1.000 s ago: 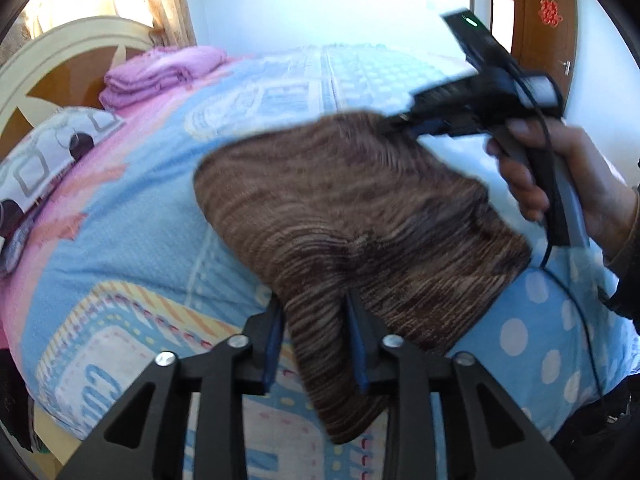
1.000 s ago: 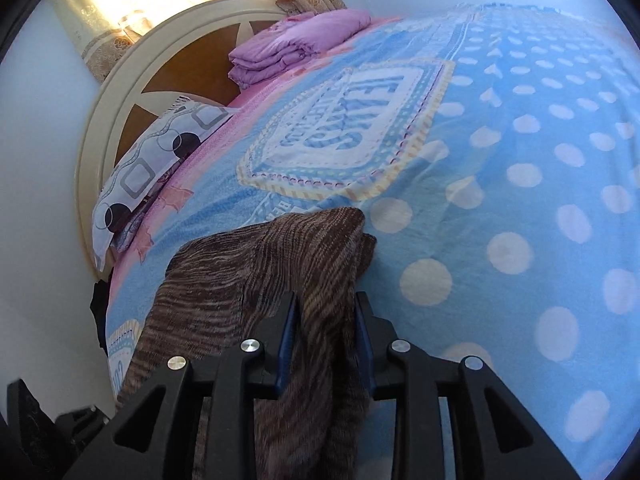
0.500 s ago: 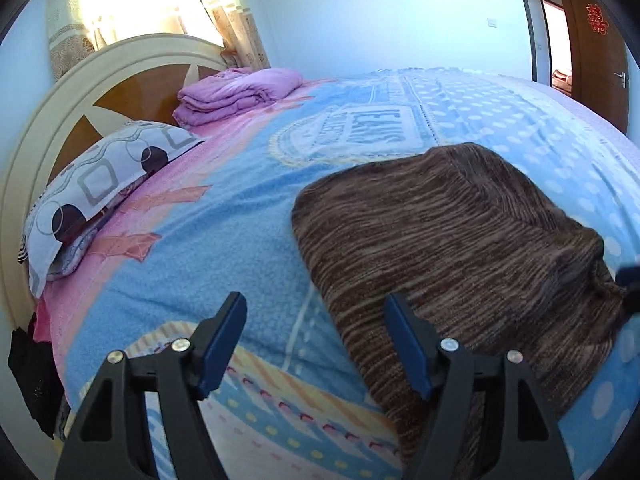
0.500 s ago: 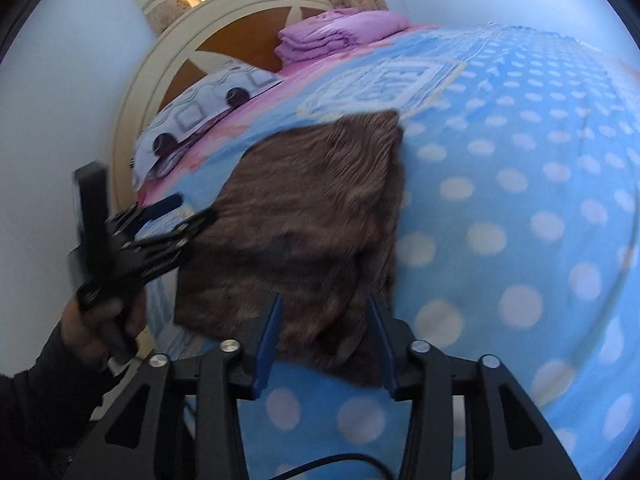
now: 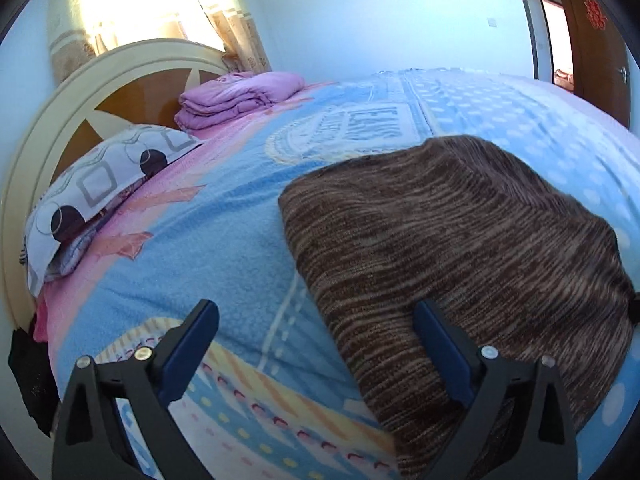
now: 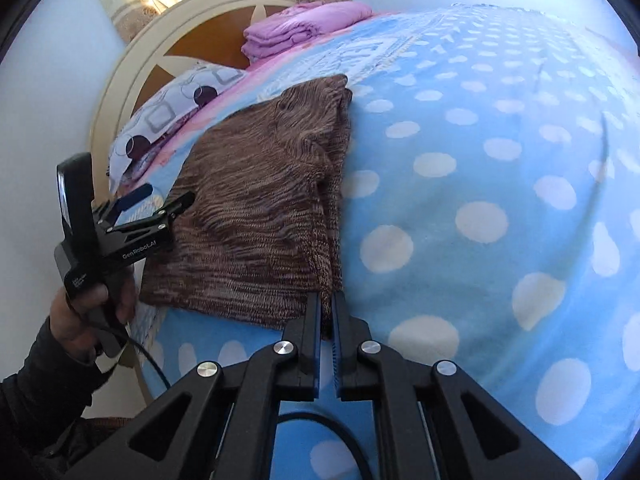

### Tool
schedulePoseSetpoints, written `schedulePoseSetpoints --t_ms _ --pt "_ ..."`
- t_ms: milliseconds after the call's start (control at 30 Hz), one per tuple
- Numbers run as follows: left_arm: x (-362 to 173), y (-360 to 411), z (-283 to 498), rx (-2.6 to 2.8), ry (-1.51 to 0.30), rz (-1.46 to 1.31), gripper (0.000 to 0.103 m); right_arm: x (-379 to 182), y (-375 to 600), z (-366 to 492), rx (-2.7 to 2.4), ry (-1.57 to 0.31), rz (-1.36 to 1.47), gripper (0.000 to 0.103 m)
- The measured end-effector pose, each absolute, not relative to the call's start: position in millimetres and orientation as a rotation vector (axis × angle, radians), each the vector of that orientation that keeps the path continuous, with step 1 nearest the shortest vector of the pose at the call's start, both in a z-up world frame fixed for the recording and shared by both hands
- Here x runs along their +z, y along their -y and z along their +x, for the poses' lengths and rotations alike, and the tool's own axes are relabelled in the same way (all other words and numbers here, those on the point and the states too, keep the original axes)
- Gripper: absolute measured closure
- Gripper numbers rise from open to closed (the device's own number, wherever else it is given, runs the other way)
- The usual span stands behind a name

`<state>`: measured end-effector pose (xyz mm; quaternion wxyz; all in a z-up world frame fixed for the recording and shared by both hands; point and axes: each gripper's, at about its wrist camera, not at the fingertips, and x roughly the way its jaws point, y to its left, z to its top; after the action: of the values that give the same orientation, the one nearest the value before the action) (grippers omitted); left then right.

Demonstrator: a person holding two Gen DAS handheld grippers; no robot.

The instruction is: Fold small clothes

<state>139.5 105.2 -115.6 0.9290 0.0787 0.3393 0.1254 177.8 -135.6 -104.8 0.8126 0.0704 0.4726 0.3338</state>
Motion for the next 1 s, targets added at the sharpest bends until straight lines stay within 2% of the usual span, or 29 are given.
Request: schedulePoseSetpoints --t_ms 100,167,233,367,467,533,600,667,1000 --pt "-112.7 -109.0 138.8 0.249 -0.706 0.141 0.002 -104.8 138.4 176.0 0.724 -0.999 0.16 0.098" --pt "-108.8 -109.6 134.5 0.244 -0.716 0.121 0.002 -105.9 141.9 174.3 0.707 -1.003 0.197 0.091" --pt "-103.6 -104.5 128.2 0.237 -0.718 0.132 0.002 -105.4 142.1 171.2 0.692 -0.994 0.204 0.089" --pt "-89.5 -97.0 112.9 0.204 -0.711 0.148 0.002 -103.3 135.7 166.9 0.68 -0.981 0.189 0.073" --pt "-76.7 -96.6 102.5 0.186 -0.715 0.13 0.002 -94.5 131.8 158.3 0.606 -0.962 0.134 0.072" --pt "-64.6 -96.9 93.4 0.174 -0.682 0.119 0.002 -73.7 134.7 144.0 0.558 -0.884 0.119 0.066" --pt "-50.0 -95.3 83.2 0.165 -0.639 0.121 0.002 -51.7 134.6 128.2 0.538 -0.8 0.089 0.05" --pt "-38.8 -93.9 76.2 0.159 -0.603 0.118 0.002 -32.4 132.6 112.3 0.526 -0.725 0.055 0.044" --pt "-15.3 -81.7 61.4 0.127 -0.538 0.114 0.002 5.1 129.2 73.1 0.504 -0.575 -0.002 0.043"
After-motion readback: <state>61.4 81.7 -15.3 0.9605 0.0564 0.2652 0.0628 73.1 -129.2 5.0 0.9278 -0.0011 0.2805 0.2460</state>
